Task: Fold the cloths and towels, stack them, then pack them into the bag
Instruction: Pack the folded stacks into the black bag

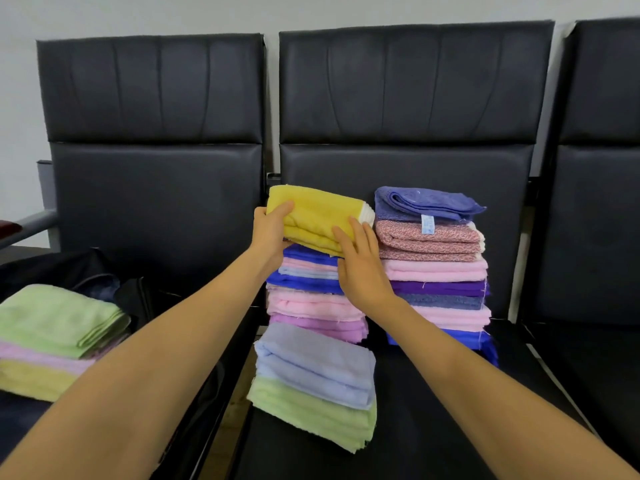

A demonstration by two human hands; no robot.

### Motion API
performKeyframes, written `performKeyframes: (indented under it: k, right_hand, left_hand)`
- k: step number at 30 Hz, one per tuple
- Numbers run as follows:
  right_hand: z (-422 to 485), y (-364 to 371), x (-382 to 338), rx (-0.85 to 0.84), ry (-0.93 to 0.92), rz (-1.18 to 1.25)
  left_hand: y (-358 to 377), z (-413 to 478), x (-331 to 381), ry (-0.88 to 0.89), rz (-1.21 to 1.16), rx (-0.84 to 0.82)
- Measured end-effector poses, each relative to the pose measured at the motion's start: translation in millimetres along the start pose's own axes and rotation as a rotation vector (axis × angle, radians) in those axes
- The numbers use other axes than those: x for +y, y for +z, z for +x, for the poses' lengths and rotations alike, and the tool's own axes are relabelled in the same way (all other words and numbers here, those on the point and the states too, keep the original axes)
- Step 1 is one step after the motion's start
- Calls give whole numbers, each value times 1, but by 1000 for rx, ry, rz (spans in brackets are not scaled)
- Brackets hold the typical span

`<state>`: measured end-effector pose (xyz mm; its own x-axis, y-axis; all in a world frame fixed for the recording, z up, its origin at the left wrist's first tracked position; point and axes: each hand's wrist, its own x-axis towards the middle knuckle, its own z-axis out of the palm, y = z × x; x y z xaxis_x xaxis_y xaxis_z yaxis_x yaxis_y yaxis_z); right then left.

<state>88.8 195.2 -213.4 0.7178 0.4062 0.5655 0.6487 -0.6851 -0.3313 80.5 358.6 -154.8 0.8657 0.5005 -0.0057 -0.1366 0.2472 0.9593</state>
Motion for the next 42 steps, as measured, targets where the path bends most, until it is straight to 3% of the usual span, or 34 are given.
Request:
performKeyframes:
  k: [2,4,6,8,9,11,13,16,22,25,31,34,37,42]
  right_hand:
    - [-1,-3,-7,63,-41,32]
    - [-5,-9,-21,134,10,222]
    - [-10,-19,-37,277,145,465]
    - [-12,-32,-46,406,411,711]
    - [-11,-34,-43,384,577,841]
    - [-14,-39,-33,121,850,1127]
    - [-27,-35,-21,-153,963,1257]
    - [-46,-30,-7,-248,1002,1216]
    - [-82,-10,-8,-371,1135,1021]
    - [-94,15,8,-403,1179,941]
    - [-113,-1,-10,-432,1292,647]
    - [-128,-9,-10,-594,1443,746]
    - [-137,-9,-7,-768,1463,948]
    - [-151,9,-5,-605,1430,1176]
  left_hand:
    - [-4,-8,6,-70,-150,-6]
    - [-12,-17,9,-118,-213,4]
    - [-22,-32,9,-155,-228,3]
    - [-31,-46,5,-216,-240,-20]
    - [-35,-53,4,-245,-236,-35]
    - [-40,-69,0,-289,-194,-73]
    - [-44,-83,-2,-320,-138,-105]
    - [-49,-96,-10,-369,-15,-123]
    - [-64,-102,-34,-385,535,-64]
    - [-74,-105,-47,-487,567,-105]
    - [-80,-112,-64,-720,481,-182]
    - [-82,-111,-71,-800,584,-180]
    - [-83,-114,-66,-871,673,-240]
    - [-85,-117,-62,-979,560,-351]
